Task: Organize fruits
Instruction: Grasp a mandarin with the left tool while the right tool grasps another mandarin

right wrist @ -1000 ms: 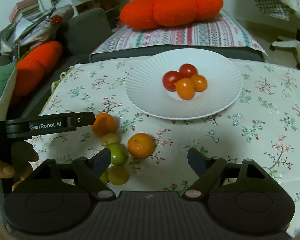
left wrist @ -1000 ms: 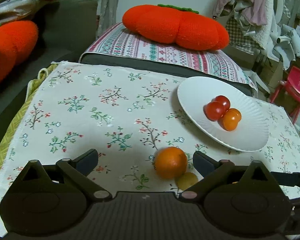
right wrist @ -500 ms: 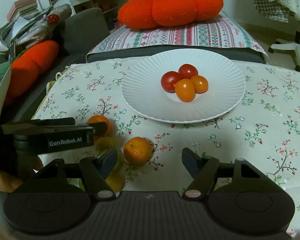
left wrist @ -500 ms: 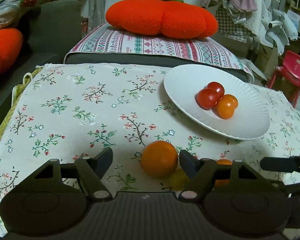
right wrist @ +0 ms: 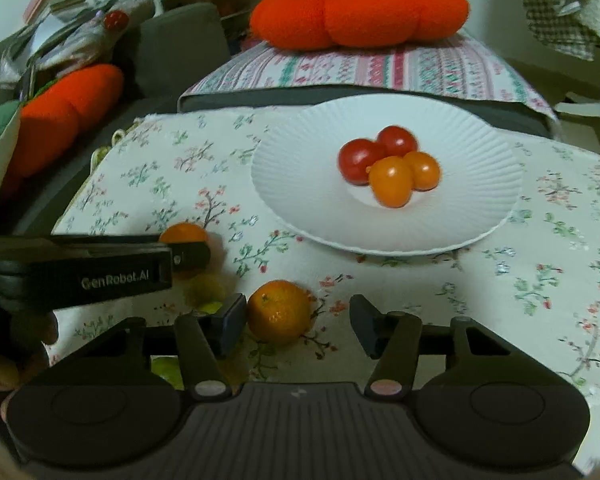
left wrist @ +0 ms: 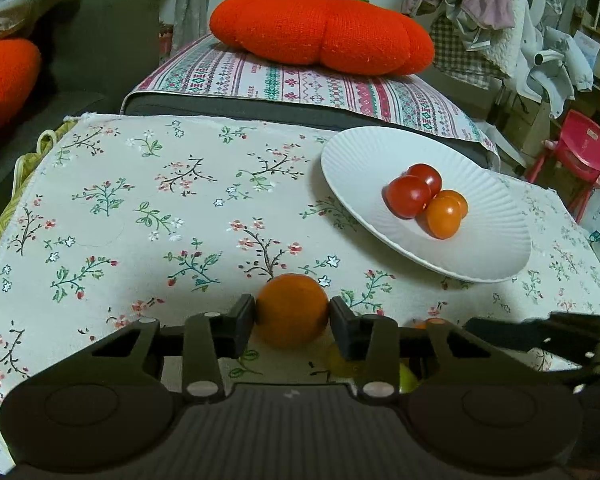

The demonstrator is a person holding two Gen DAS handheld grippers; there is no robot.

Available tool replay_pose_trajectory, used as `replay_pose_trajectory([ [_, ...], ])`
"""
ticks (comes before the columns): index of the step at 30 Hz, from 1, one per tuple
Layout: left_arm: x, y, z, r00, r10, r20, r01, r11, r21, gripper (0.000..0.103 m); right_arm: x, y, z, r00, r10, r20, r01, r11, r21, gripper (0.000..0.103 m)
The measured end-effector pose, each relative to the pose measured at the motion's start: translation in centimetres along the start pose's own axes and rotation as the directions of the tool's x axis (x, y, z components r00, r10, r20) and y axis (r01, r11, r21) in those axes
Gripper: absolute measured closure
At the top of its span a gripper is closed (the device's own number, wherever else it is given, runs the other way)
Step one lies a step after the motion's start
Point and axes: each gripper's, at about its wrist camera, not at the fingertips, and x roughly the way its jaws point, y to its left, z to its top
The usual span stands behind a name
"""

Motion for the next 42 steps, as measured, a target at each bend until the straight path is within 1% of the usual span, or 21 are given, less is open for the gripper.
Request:
replay_pose_trajectory([
  [1, 0.0, 0.0, 0.0, 1.000, -0.001, -0.001, 0.001, 1.000, -0.003, 0.082, 0.2, 0.1, -0.1, 1.000, 0.007, -0.007, -0.007, 1.000, -0.008, 0.067],
  [2, 0.0, 0.1, 0.1, 1.000, -0.002, -0.001, 0.002, 1.000, -0.005, 0.082, 0.3, 0.2, -0.1, 1.000, 0.010, -0.010, -0.010, 1.000, -0.014, 0.071],
  [5, -0.1, 0.3, 0.1, 1.000, -0.001, -0.002, 0.001, 1.000, -0.018, 0.083, -0.1, 0.5, 0.0, 1.000, -0.008, 0.001, 0.008, 0.999, -0.035, 0.071],
  [7, -0.2, 0.4, 0.1, 1.000, 0.000, -0.002, 0.000, 1.000, -0.024, 0.083, -0.4, 0.4, 0.1, 1.000, -0.004, 0.007, 0.004, 1.000, -0.030, 0.071],
  [15, -0.2, 0.6, 0.1, 1.000, 0.001, -0.002, -0.001, 0.999, -0.032, 0.083, -0.3, 0.6, 0.1, 1.000, -0.029, 0.003, 0.029, 0.998, -0.047, 0.071],
  [25, -0.9, 1.1, 0.6, 1.000, 0.011, 0.018, -0.009, 0.998, -0.059, 0.083, -1.5, 0.7, 0.6, 1.000, -0.004, 0.028, 0.005, 0.999, -0.036, 0.071],
  [34, -1.6, 0.6, 0.8, 0.999, 0.009, 0.053, -0.006, 0.999, -0.041, 0.083, -1.8, 0.8, 0.8, 0.999, 0.002, 0.040, -0.001, 0.999, -0.036, 0.071],
  [38, -1.9, 0.2, 0.9, 0.997, 0.019, 0.079, -0.018, 1.000, -0.016, 0.083, -2.2, 0.7, 1.0, 0.999, 0.007, 0.054, -0.005, 1.000, -0.031, 0.071],
  [42, -2.1, -0.1, 1.1, 0.995, 0.012, 0.100, -0.011, 1.000, -0.005, 0.083, -2.9, 0.6, 1.2, 0.997, 0.019, 0.076, -0.017, 1.000, -0.026, 0.071],
])
